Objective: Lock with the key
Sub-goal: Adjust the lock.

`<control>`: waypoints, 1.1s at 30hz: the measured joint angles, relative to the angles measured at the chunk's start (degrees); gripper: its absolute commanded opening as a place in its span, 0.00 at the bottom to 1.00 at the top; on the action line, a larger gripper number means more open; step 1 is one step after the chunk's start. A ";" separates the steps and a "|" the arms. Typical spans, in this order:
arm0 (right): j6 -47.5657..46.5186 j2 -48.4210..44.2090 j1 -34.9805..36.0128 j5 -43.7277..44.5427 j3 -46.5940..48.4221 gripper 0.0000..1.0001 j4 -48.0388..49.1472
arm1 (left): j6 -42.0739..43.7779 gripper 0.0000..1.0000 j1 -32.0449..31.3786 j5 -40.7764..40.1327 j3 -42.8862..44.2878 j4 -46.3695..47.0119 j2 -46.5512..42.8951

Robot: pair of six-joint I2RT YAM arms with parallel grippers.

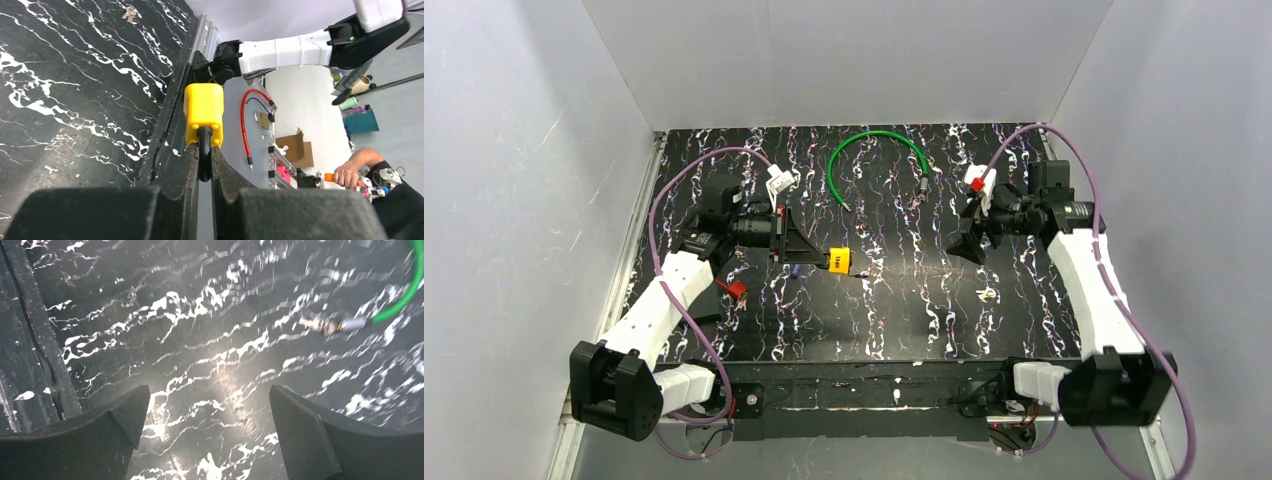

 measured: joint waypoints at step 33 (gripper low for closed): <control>8.90 -9.38 50.01 19.78 -4.33 0.94 20.79 | -9.03 0.00 -4.33 8.24 -2.54 8.24 -1.84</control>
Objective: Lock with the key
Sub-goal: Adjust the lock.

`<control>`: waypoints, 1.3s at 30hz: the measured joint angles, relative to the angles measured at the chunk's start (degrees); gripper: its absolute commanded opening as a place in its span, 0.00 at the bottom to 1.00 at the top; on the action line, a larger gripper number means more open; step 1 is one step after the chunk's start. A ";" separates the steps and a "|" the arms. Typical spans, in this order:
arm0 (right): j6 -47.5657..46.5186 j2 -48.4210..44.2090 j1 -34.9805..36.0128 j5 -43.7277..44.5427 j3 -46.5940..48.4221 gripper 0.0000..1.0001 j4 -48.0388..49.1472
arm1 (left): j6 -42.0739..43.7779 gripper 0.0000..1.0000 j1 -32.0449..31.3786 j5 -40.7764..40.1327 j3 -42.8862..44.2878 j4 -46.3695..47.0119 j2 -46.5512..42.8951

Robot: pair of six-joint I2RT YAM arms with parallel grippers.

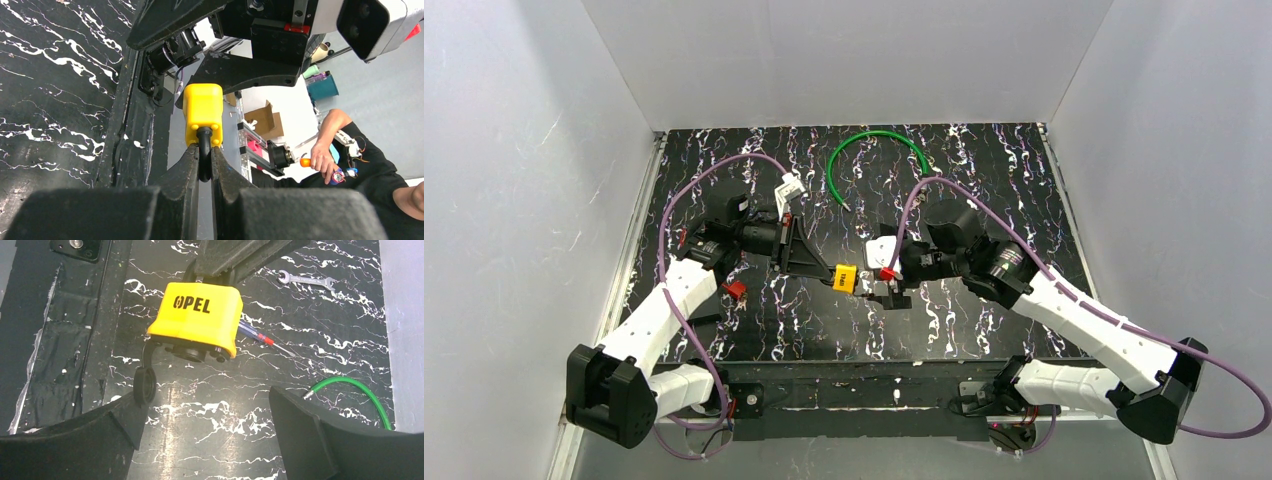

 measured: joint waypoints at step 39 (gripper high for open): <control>3.04 0.11 0.26 0.37 -0.04 0.61 -0.28 | 1.77 0.00 -3.69 -1.40 0.02 0.28 2.62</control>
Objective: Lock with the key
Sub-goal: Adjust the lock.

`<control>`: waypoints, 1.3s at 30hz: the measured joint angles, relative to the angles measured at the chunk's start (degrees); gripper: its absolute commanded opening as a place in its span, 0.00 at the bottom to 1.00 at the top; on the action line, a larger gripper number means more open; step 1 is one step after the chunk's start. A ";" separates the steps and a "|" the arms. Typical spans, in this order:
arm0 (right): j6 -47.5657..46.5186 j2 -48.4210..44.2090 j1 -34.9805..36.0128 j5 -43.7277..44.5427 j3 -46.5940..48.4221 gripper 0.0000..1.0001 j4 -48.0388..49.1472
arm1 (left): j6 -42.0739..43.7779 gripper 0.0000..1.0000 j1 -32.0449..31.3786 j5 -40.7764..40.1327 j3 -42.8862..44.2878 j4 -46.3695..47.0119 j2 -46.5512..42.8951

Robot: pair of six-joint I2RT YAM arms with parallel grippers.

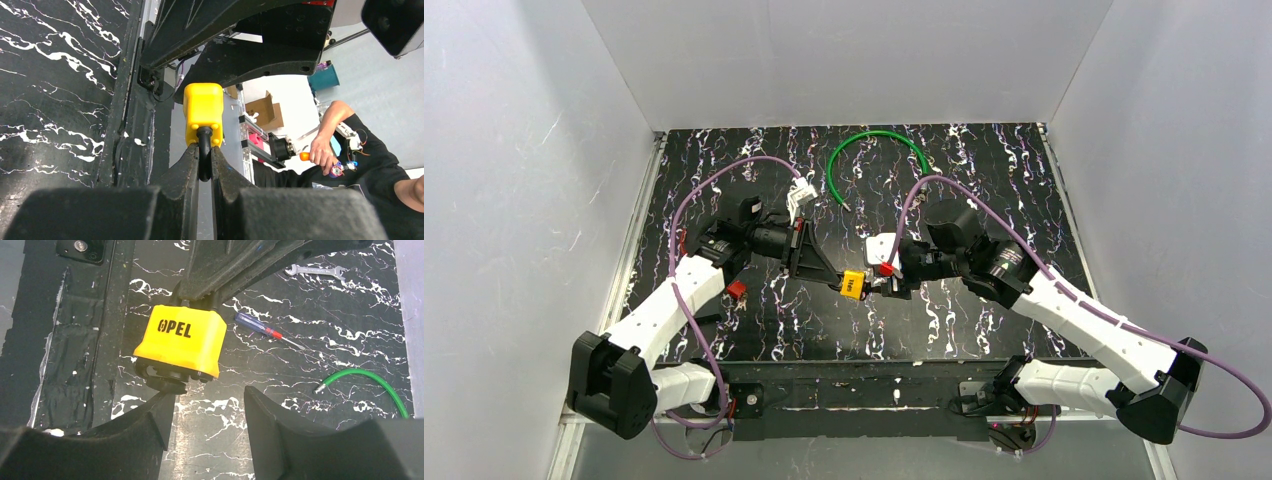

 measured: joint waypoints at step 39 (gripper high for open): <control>11.02 1.25 -1.92 0.04 -2.16 0.64 0.72 | 4.37 0.00 -2.12 -6.54 -1.31 -3.43 -2.32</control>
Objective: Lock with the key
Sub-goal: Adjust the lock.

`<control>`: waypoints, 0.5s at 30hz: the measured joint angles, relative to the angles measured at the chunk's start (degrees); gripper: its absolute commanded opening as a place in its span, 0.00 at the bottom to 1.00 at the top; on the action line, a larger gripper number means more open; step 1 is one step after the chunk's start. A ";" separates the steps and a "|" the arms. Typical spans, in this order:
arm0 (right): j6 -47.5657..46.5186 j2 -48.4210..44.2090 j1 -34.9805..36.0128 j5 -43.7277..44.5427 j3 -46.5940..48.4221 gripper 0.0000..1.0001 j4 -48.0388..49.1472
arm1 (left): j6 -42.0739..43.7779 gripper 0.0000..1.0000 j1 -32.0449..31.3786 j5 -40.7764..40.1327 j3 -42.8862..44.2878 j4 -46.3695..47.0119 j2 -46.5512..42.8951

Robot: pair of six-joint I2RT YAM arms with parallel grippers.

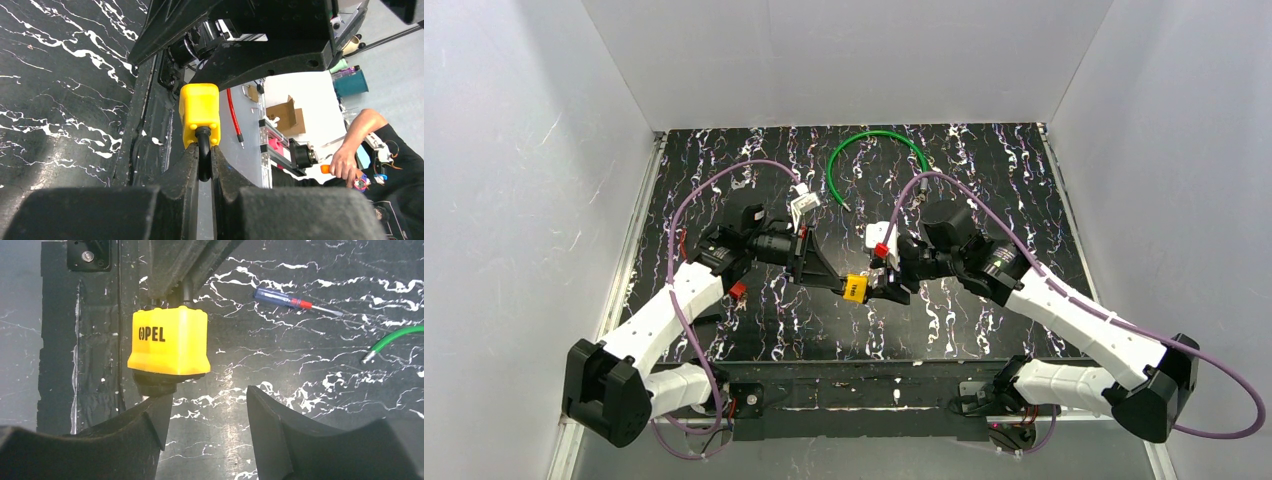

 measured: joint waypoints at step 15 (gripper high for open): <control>3.61 0.85 -1.22 -0.11 -1.62 0.64 1.42 | -0.70 0.00 -0.50 -2.75 -1.92 0.33 -1.60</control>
